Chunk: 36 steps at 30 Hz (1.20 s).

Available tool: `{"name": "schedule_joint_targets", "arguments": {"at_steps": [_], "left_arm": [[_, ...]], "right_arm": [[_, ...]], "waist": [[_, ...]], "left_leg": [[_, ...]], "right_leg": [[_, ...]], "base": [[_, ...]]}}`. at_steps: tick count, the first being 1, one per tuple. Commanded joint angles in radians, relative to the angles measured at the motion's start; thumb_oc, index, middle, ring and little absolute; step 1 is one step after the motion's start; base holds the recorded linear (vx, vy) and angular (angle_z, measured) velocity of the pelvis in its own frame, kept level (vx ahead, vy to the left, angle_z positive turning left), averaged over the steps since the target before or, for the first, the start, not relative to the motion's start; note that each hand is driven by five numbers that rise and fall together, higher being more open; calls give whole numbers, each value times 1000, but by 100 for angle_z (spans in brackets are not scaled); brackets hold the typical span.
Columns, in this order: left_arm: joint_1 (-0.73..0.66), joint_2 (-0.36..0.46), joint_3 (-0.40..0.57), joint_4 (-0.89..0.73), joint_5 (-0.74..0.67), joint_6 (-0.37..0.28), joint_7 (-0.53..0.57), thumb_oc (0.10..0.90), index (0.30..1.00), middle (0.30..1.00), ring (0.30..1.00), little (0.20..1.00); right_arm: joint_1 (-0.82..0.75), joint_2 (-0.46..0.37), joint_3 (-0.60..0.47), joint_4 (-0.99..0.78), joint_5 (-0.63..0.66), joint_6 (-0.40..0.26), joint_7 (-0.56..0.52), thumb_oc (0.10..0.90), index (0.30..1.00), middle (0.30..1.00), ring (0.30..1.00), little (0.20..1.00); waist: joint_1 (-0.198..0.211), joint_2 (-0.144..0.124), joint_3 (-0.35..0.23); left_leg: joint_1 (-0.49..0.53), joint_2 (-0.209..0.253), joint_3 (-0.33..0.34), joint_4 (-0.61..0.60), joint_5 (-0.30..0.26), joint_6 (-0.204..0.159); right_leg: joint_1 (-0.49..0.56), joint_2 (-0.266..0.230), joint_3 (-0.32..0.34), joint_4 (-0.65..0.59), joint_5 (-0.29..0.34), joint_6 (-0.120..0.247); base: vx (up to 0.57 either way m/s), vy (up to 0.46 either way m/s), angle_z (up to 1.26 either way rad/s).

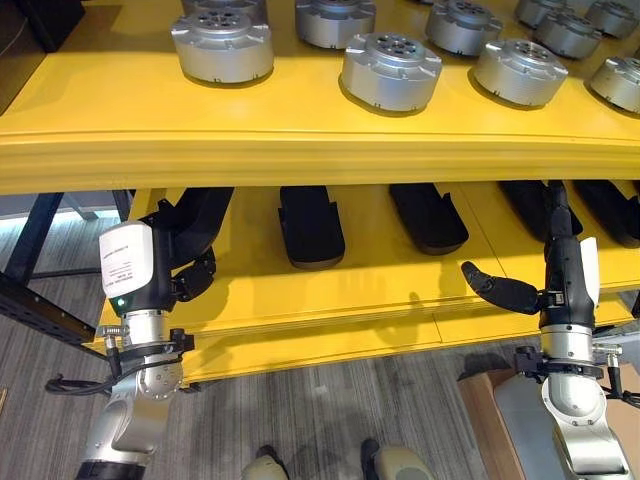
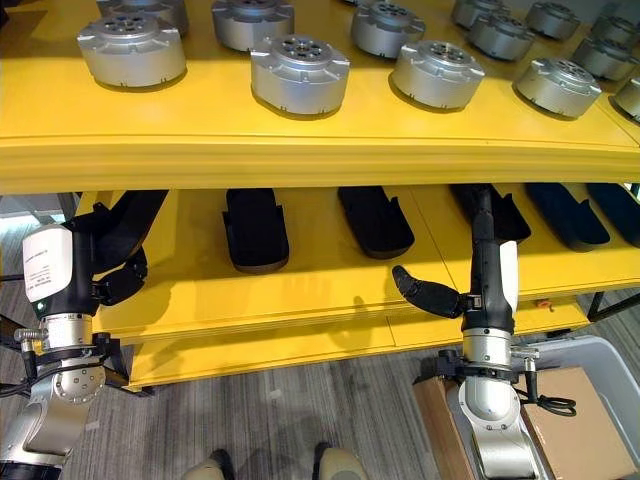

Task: Move parts from the plastic box to the shelf.

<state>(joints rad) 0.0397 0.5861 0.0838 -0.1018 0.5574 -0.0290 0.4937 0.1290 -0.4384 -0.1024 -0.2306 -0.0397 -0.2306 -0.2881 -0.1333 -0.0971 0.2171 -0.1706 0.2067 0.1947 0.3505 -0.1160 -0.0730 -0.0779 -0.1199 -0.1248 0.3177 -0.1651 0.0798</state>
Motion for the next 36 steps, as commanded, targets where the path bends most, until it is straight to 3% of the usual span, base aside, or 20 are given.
{"name": "schedule_joint_targets", "arguments": {"at_steps": [1,3,4,5,6,9,10,12,14,16,23,28,36], "left_arm": [[-95,73,46,-107,31,-62,85,400,300,300,300,300],[-94,66,36,-120,23,-71,76,400,300,300,300,300],[-96,63,30,-124,18,-73,78,400,300,300,300,300],[-98,57,25,-127,10,-74,81,400,300,300,300,300],[-95,55,32,-133,9,-74,83,400,300,300,300,300],[-77,33,35,-151,-5,-85,70,400,300,300,300,300],[-78,28,28,-152,-10,-92,63,400,300,300,300,300],[-79,23,14,-153,-22,-100,66,400,300,300,300,300],[-91,25,-5,-151,-16,-103,60,400,300,300,300,300],[-84,35,-2,-154,-13,-104,64,400,300,300,300,300],[-61,61,36,-150,-11,-100,70,400,300,300,300,300],[-47,75,48,-139,-6,-91,66,400,300,300,300,300],[-84,81,43,-103,15,-59,80,400,300,300,300,300]], "right_arm": [[-74,-54,-51,-90,-3,-84,-7,900,1000,1000,1000,1000],[-68,-63,-56,-94,10,-91,-8,900,1000,1000,1000,1000],[-75,-70,-50,-95,13,-95,-17,900,1000,1000,1000,1000],[-88,-77,-44,-91,17,-100,-26,900,1000,1000,1000,1000],[-96,-78,-40,-89,18,-102,-28,900,1000,1000,1000,1000],[-80,-79,-52,-88,16,-103,-31,900,1000,1000,1000,1000],[-72,-83,-61,-89,16,-104,-34,900,1000,1000,1000,1000],[-59,-82,-68,-89,10,-103,-48,900,1000,1000,1000,1000],[-55,-74,-73,-100,6,-103,-51,900,1000,1000,1000,1000],[-64,-58,-68,-100,-2,-97,-58,900,1000,1000,1000,1000],[-85,-31,-41,-87,-8,-79,-43,900,1000,1000,1000,1000],[-83,-23,-42,-70,-9,-68,-32,900,1000,1000,1000,1000],[-75,-20,-43,-67,-13,-62,-33,900,1000,1000,1000,1000]], "waist": [[-2,8,-91],[9,18,-83],[24,14,-72],[30,11,-61],[26,9,-64],[3,31,-88],[-1,43,-90],[1,68,-88],[-4,78,-87],[-5,69,-84],[11,32,-81],[15,9,-89],[7,5,-77]], "left_leg": [[56,130,-43,-120,99,-67],[11,154,-96,-98,235,-112],[-8,146,-137,-90,273,-125],[-14,129,-201,-96,267,-131],[-9,133,-224,-127,253,-122],[30,213,-165,-282,278,-111],[36,222,-139,-323,291,-107],[69,207,-149,-367,257,-93],[59,180,-149,-331,221,-89],[39,153,-140,-272,166,-78],[58,126,-60,-166,74,-60],[66,121,-37,-117,38,-51],[46,145,-41,-39,9,-59]], "right_leg": [[25,-14,35,-82,12,6],[42,17,17,-114,10,-24],[42,24,14,-120,11,-32],[39,26,8,-118,8,-34],[31,21,2,-115,10,-30],[33,17,-27,-101,-11,-9],[29,12,-35,-85,-15,-5],[10,-10,-23,-48,-25,9],[7,-36,-8,-64,1,21],[23,-67,10,-114,43,45],[59,-127,58,-193,97,82],[74,-149,73,-200,100,93],[73,-140,71,-157,74,88]], "base": [[-39,-251,29],[-44,-213,36],[-73,-139,40],[-79,-106,34],[-37,-61,25],[52,49,23],[39,136,18],[58,241,11],[35,253,-11],[52,232,-16],[43,145,-32],[40,73,-15],[8,2,-5]]}}
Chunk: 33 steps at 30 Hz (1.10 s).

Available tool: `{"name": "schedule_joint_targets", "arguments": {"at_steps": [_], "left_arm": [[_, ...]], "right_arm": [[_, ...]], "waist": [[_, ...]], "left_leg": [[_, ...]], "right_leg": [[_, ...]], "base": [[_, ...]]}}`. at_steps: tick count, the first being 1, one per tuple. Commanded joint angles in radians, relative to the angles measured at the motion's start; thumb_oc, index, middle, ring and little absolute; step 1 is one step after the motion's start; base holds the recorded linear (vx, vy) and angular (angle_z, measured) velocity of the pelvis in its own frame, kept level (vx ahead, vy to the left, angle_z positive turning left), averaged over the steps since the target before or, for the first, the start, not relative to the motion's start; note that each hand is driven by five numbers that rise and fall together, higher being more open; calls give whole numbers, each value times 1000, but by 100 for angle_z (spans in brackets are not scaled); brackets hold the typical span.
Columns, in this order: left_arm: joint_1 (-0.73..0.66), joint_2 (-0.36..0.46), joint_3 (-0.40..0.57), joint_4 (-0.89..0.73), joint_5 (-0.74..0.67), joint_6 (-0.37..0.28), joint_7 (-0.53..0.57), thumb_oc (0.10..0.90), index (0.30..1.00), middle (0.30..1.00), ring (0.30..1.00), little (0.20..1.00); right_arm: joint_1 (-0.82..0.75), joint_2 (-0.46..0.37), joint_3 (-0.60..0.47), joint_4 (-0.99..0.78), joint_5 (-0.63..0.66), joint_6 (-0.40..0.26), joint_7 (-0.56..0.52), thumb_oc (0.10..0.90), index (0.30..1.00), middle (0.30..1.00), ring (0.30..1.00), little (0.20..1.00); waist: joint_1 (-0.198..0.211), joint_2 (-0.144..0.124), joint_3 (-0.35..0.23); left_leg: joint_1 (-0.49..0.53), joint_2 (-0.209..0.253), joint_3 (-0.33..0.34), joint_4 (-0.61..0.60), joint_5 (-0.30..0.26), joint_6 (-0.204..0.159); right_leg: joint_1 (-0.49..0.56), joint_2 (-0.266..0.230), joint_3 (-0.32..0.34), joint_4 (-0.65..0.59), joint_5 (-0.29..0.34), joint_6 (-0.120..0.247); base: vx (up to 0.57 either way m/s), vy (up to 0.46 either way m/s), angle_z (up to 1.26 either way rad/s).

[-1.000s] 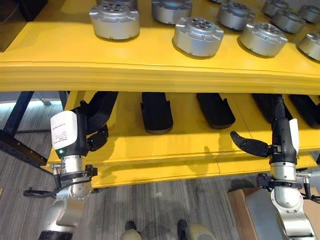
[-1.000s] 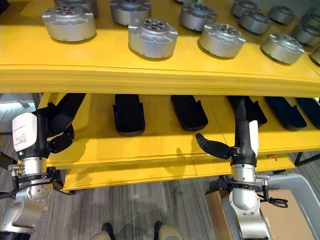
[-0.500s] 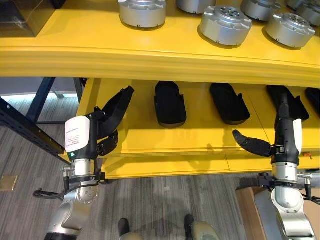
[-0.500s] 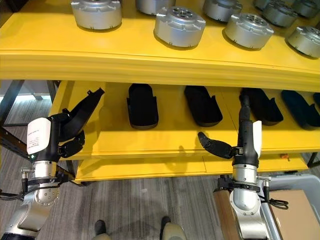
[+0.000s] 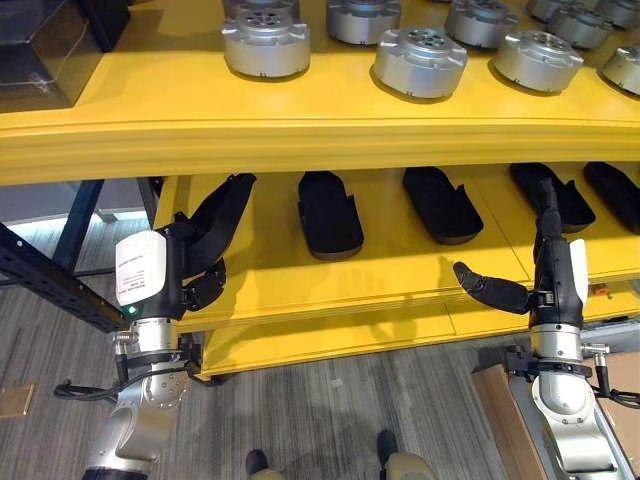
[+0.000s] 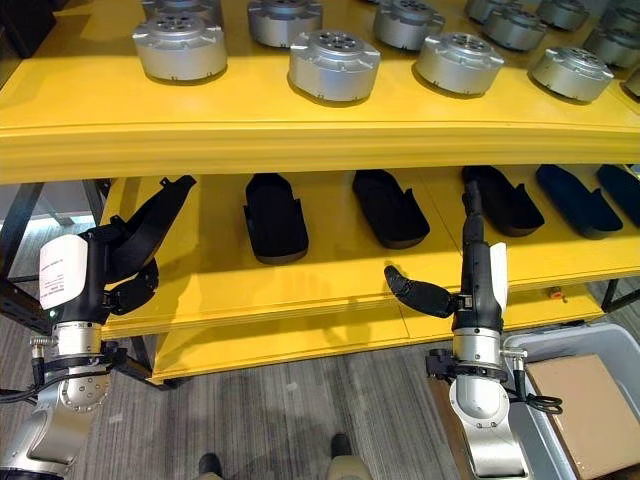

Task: Move parts from the plastic box to the shelf.

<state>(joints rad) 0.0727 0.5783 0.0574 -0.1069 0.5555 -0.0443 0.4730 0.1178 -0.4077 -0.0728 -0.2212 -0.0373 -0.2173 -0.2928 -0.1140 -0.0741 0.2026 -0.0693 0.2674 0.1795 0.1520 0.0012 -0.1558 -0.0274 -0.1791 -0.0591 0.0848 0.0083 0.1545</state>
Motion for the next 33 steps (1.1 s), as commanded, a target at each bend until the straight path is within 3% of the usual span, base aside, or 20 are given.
{"name": "schedule_joint_targets", "arguments": {"at_steps": [1,8,15,23,27,30,31,32,33], "left_arm": [[-118,88,69,-97,17,-44,101,400,300,300,300,300],[-199,101,39,-25,57,6,131,400,300,300,300,300],[-309,212,9,110,135,80,138,400,300,300,300,300],[-415,315,-24,207,188,120,132,400,300,300,300,300],[-538,407,-115,305,247,149,109,400,300,300,300,300],[-603,438,-168,378,269,164,97,400,300,300,300,300],[-624,445,-185,391,276,167,92,400,300,300,300,300],[-638,445,-197,398,275,167,94,400,300,300,300,300],[-653,452,-211,413,281,166,90,400,300,300,300,300]], "right_arm": [[-64,-50,-73,-76,-15,-75,-28,900,1000,1000,1000,1000],[-71,-59,-76,-83,-11,-78,-33,900,1000,1000,1000,1000],[-138,-79,-59,-69,8,-73,-36,900,1000,1000,1000,1000],[-204,-93,-40,-53,22,-72,-33,900,1000,1000,1000,1000],[-243,-105,-25,-43,45,-73,-27,900,1000,1000,1000,1000],[-247,-108,-27,-35,43,-77,-29,900,1000,1000,1000,1000],[-249,-110,-25,-35,42,-78,-29,900,1000,1000,1000,1000],[-249,-108,-30,-35,41,-78,-29,900,1000,1000,1000,1000],[-250,-111,-27,-37,42,-80,-28,900,1000,1000,1000,1000]], "waist": [[-13,-18,-63],[-33,-13,-37],[-55,14,-15],[-60,31,-14],[-68,35,-6],[-74,37,-12],[-78,40,-16],[-74,37,-12],[-79,38,-15]], "left_leg": [[-57,85,-27,163,-109,24],[-127,112,-54,246,-133,14],[-252,137,-91,369,-167,9],[-368,150,-126,469,-197,21],[-434,153,-141,522,-210,27],[-467,154,-147,546,-216,31],[-462,153,-152,553,-241,25],[-477,152,-151,553,-219,32],[-471,154,-155,558,-244,25]], "right_leg": [[21,-81,5,77,-100,13],[-51,-59,17,170,-126,4],[-202,-37,41,328,-174,-11],[-318,-26,51,436,-206,-20],[-379,-21,51,474,-209,-22],[-401,-20,50,486,-211,-21],[-396,-19,50,494,-231,-17],[-408,-19,47,491,-213,-23],[-401,-17,50,495,-231,-18]], "base": [[0,0,0],[-49,-14,4],[-77,1,-1],[-55,9,-3],[-60,16,0],[3,21,-6],[-6,16,-8],[74,13,-5],[-15,15,-4]]}}
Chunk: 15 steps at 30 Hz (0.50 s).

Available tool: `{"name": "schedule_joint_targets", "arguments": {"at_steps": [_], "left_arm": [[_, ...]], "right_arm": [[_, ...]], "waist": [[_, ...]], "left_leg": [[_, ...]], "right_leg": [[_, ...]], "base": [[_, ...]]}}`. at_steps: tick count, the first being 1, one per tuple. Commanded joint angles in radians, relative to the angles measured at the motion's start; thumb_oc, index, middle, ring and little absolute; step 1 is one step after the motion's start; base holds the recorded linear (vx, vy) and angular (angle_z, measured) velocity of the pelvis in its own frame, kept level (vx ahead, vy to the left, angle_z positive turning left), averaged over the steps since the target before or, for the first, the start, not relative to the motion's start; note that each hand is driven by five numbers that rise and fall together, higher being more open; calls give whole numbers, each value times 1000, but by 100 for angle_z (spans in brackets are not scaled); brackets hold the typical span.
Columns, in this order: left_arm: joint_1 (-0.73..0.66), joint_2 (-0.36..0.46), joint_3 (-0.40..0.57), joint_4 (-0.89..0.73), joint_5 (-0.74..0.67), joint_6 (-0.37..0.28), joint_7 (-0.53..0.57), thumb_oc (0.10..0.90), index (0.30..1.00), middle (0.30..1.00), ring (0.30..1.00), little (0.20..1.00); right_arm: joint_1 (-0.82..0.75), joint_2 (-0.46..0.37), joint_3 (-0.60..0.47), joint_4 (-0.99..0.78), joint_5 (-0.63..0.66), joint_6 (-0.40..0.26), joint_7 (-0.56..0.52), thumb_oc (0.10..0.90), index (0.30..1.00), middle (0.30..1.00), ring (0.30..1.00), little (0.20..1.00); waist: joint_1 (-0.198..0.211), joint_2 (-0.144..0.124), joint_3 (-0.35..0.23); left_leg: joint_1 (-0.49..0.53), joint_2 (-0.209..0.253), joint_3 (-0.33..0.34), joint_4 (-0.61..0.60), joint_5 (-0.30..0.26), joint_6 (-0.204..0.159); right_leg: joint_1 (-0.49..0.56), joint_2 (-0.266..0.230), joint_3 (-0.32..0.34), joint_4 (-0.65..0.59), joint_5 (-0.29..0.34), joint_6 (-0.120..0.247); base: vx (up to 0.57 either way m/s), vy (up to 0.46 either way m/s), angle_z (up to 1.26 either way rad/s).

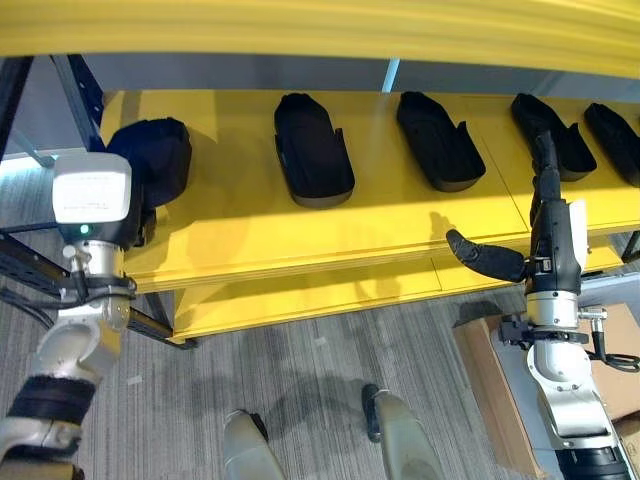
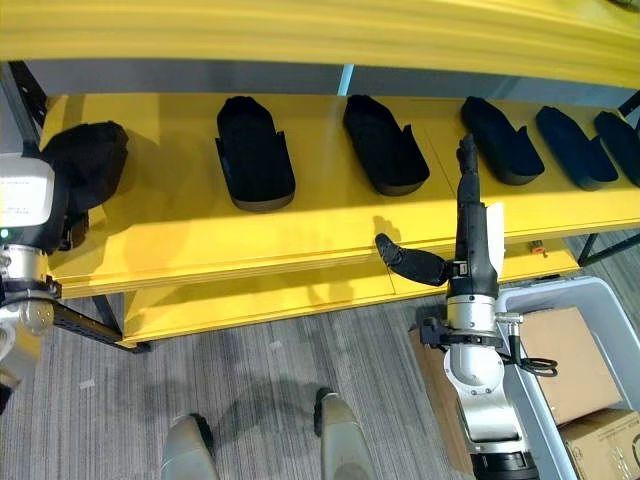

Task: Move parts from the plastic box to the shelf.

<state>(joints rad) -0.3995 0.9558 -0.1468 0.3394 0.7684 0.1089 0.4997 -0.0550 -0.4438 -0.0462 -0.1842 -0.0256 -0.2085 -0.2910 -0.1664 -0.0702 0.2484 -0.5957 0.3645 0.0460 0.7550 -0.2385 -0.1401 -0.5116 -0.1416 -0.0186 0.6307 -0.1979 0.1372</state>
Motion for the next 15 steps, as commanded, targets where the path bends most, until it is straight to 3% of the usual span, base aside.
{"name": "schedule_joint_targets", "arguments": {"at_steps": [1,4,7,15], "left_arm": [[-231,92,-61,0,80,3,53,400,300,300,300,300],[-298,108,-134,48,89,-6,38,400,300,300,300,300],[-419,111,-268,158,95,-17,20,400,300,300,300,300],[-558,75,-415,290,86,-28,10,400,300,300,300,300]], "right_arm": [[-79,-79,-52,-75,37,-95,-29,900,1000,1000,1000,1000],[-80,-77,-53,-71,42,-101,-27,900,1000,1000,1000,1000],[-72,-79,-46,-76,55,-117,-19,900,1000,1000,1000,1000],[-42,-80,-38,-94,63,-148,-13,900,1000,1000,1000,1000]], "waist": [[-33,35,-60],[-34,33,-60],[-44,32,-60],[-57,28,-57]], "left_leg": [[47,56,-23,-37,-8,10],[35,57,-26,-30,-10,10],[14,56,-30,-23,-10,12],[-17,53,-37,-16,-5,11]], "right_leg": [[76,-54,9,-48,-26,0],[68,-53,10,-48,-23,2],[47,-51,10,-46,-19,6],[23,-51,10,-52,-9,8]], "base": [[65,23,-1],[0,0,0],[0,0,0],[-3,3,-1]]}}
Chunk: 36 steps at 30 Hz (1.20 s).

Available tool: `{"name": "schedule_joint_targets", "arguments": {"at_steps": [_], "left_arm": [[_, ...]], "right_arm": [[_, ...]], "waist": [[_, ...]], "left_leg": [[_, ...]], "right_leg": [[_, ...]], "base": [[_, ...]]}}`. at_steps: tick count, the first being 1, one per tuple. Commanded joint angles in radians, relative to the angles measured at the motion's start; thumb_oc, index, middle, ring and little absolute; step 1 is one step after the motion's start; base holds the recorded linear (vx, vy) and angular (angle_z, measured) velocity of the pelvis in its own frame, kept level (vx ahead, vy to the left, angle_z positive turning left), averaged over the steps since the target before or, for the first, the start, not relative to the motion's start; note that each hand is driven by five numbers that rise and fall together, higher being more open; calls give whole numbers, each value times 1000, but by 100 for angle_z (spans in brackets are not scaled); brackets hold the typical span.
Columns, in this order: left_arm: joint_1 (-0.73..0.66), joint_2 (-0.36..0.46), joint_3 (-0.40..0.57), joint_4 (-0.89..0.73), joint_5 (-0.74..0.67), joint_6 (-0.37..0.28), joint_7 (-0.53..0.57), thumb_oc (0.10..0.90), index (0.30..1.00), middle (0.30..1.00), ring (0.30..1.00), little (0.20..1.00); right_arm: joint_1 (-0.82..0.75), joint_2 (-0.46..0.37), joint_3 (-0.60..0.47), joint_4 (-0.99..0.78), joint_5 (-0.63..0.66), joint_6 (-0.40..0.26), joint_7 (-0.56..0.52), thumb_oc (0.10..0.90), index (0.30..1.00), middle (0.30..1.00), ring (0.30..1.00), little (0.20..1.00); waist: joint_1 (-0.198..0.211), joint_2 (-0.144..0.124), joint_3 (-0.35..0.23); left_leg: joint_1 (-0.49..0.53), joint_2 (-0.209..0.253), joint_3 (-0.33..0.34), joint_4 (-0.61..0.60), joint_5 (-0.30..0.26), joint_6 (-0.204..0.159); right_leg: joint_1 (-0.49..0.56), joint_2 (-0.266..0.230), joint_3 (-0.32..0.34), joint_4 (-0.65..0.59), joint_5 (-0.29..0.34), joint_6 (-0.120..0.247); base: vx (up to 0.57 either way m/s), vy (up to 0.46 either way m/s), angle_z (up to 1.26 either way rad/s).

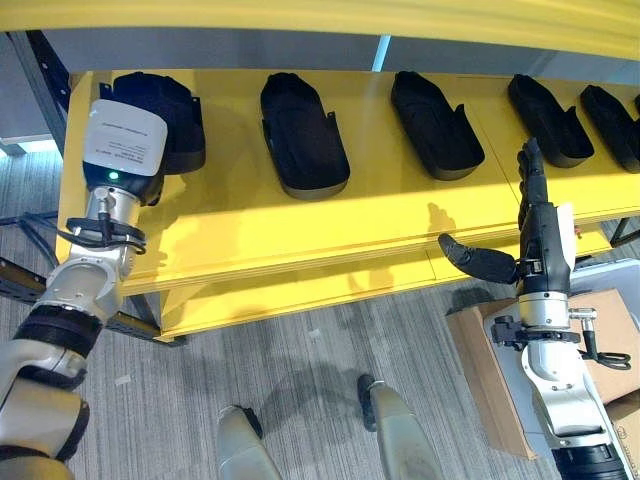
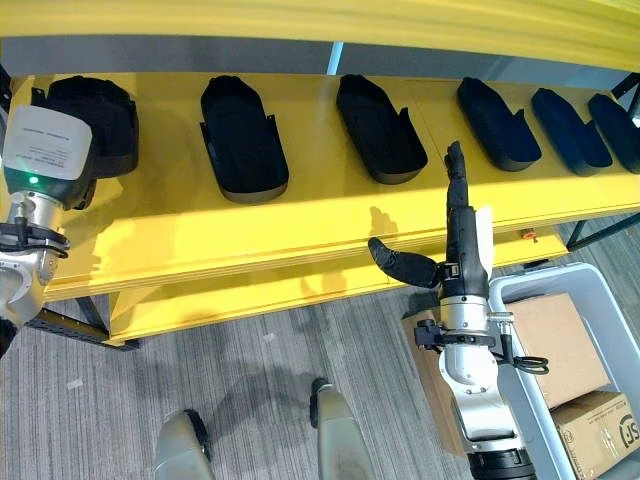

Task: Move parts from the plastic box to the shelf.

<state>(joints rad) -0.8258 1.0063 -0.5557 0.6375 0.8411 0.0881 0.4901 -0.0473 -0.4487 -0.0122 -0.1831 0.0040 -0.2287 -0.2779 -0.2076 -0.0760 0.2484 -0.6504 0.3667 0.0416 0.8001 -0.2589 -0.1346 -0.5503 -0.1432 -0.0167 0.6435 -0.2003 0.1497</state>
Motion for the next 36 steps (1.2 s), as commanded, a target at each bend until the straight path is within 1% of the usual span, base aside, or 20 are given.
{"name": "schedule_joint_targets", "arguments": {"at_steps": [1,7,13,17,23,27,28,29,30,31,36], "left_arm": [[-156,17,-29,15,9,-8,19,400,300,300,300,300],[-196,1,-72,54,-6,-15,15,400,300,300,300,300],[-191,-3,-74,64,-14,-18,15,400,300,300,300,300],[-175,15,-71,61,-10,-18,9,400,300,300,300,300],[-154,20,-68,71,-4,-25,2,400,300,300,300,300],[-148,10,-64,87,-13,-24,-8,400,300,300,300,300],[-150,9,-67,84,-14,-26,-13,433,347,347,347,347],[-150,8,-68,79,-14,-28,-16,675,684,684,684,684],[-146,10,-67,71,-17,-33,-19,843,920,920,920,920],[-141,14,-67,59,-18,-39,-25,900,1000,1000,1000,1000],[-103,39,-43,0,-31,-62,-52,900,1000,1000,1000,1000]], "right_arm": [[-44,-79,-67,-98,37,-133,-25,900,1000,1000,1000,1000],[-39,-82,-58,-105,49,-145,-26,900,1000,1000,1000,1000],[-30,-88,-64,-111,43,-150,-34,900,1000,1000,1000,1000],[-25,-91,-64,-113,42,-150,-32,900,1000,1000,1000,1000],[-20,-94,-66,-117,43,-153,-29,900,1000,1000,1000,1000],[-18,-96,-65,-118,41,-152,-28,900,1000,1000,1000,1000],[-18,-97,-65,-117,42,-150,-26,900,1000,1000,1000,1000],[-18,-97,-65,-118,44,-150,-23,900,1000,1000,1000,1000],[-15,-97,-66,-120,49,-150,-18,900,1000,1000,1000,1000],[-15,-99,-67,-122,51,-150,-17,900,1000,1000,1000,1000],[-8,-95,-87,-121,48,-141,-13,900,1000,1000,1000,1000]], "waist": [[-18,34,-57],[-20,31,-48],[-16,29,-41],[-10,29,-43],[-5,30,-42],[-4,31,-38],[-3,31,-37],[-3,31,-37],[0,31,-36],[1,31,-35],[7,34,-34]], "left_leg": [[35,49,-32,-62,15,7],[27,48,-33,-59,15,8],[25,47,-32,-57,17,7],[22,46,-35,-64,18,5],[20,46,-37,-61,19,2],[17,44,-38,-58,19,2],[16,44,-38,-56,18,2],[17,44,-39,-56,18,2],[19,43,-39,-56,19,2],[22,43,-38,-60,20,1],[27,41,-36,-64,23,-3]], "right_leg": [[59,-48,9,-71,-2,-3],[53,-50,8,-73,3,-1],[51,-54,9,-73,2,-1],[47,-56,7,-70,0,-1],[45,-60,4,-57,-6,-2],[44,-66,-1,-42,-14,-4],[43,-67,-1,-39,-16,-5],[44,-67,-1,-38,-17,-5],[44,-68,-1,-35,-18,-6],[46,-69,-2,-34,-20,-6],[52,-74,-2,-29,-28,-7]], "base": [[0,0,0],[0,0,0],[0,0,0],[0,0,0],[0,0,0],[0,0,0],[0,0,0],[0,0,0],[0,0,0],[0,0,0],[0,0,0]]}}
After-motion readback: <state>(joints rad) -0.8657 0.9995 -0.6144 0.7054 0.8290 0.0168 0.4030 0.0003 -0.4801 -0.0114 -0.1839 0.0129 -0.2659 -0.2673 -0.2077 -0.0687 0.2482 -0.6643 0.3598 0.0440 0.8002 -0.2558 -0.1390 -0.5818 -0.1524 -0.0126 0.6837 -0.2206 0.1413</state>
